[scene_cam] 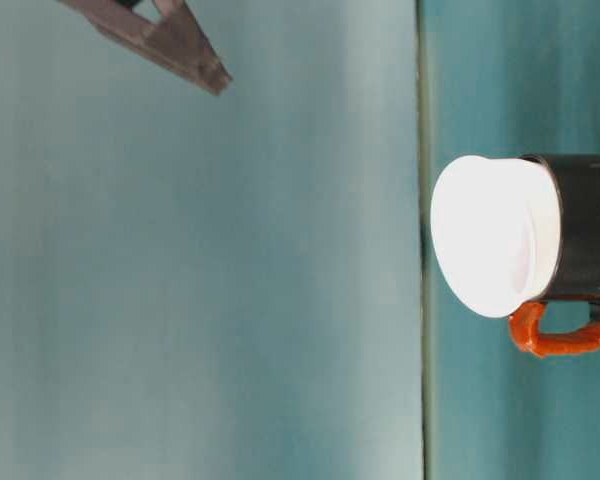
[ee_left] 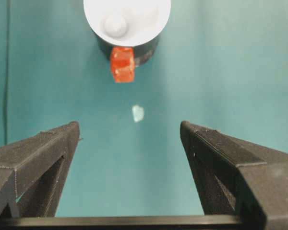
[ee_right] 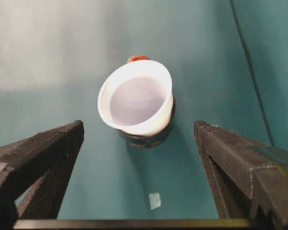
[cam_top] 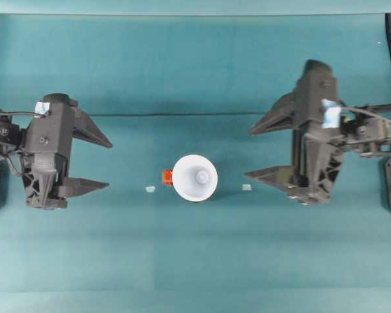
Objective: Put the paper cup into the moved red handle cup holder.
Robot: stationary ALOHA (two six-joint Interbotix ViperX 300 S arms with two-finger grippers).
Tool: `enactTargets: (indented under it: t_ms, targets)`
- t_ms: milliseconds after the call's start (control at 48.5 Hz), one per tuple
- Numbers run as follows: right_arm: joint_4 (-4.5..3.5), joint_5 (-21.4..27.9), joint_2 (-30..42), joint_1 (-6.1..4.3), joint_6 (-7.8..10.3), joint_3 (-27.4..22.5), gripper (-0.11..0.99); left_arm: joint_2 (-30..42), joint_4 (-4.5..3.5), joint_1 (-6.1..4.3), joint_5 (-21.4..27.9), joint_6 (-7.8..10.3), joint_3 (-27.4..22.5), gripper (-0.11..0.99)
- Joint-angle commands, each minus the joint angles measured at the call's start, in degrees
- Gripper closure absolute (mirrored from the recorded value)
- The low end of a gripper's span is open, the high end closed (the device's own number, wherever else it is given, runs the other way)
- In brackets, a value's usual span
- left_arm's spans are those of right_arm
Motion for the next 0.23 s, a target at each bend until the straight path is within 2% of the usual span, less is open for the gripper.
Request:
enactTargets:
  t_ms: [0,206]
  targets:
    - [-0.18,-0.88,-5.36,0.26,-0.70,0.00,0.11,-0.53,0.09,0.00,-0.26,0.09,-0.97,-0.06]
    - [-0.18,-3.16,-5.36,0.35,-0.70,0.88,0.11,-0.62,0.09,0.00,-0.26,0.09,-0.97,-0.06]
